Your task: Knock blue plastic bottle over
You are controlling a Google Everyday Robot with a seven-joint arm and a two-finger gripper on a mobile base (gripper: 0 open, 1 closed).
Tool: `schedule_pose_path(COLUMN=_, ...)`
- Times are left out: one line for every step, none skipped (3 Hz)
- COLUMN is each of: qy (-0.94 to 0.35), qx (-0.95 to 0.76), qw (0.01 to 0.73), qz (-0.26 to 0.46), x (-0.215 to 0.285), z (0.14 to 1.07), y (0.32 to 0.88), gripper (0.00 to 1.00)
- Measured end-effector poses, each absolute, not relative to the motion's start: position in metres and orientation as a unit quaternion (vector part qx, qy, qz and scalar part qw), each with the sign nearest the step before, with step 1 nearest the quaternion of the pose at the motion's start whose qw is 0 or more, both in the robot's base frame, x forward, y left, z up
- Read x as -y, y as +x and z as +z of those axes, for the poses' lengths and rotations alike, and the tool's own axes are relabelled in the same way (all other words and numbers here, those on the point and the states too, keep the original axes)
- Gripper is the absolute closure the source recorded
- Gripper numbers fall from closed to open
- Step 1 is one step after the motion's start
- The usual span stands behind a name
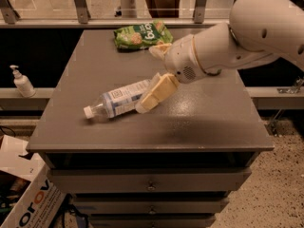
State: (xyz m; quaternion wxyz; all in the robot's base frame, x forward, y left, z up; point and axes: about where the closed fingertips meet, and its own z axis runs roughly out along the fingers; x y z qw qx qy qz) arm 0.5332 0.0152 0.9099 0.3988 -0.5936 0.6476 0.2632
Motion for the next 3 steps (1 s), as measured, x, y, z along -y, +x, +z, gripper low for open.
schedule_pose_path(qy=-0.542, qx=-0.660, qw=0.430, qz=0.293, x=0.002, z=0.889, y=0.516, gripper=0.00)
schedule_pose_path(qy=-0.486, qx=-0.662, qw=0.475, qz=0.316, x=0.030, z=0.875, y=0.502, gripper=0.00)
schedule_pose_path(qy=-0.486, qx=-0.662, qw=0.475, qz=0.316, x=0.030, z=0.875, y=0.502, gripper=0.00)
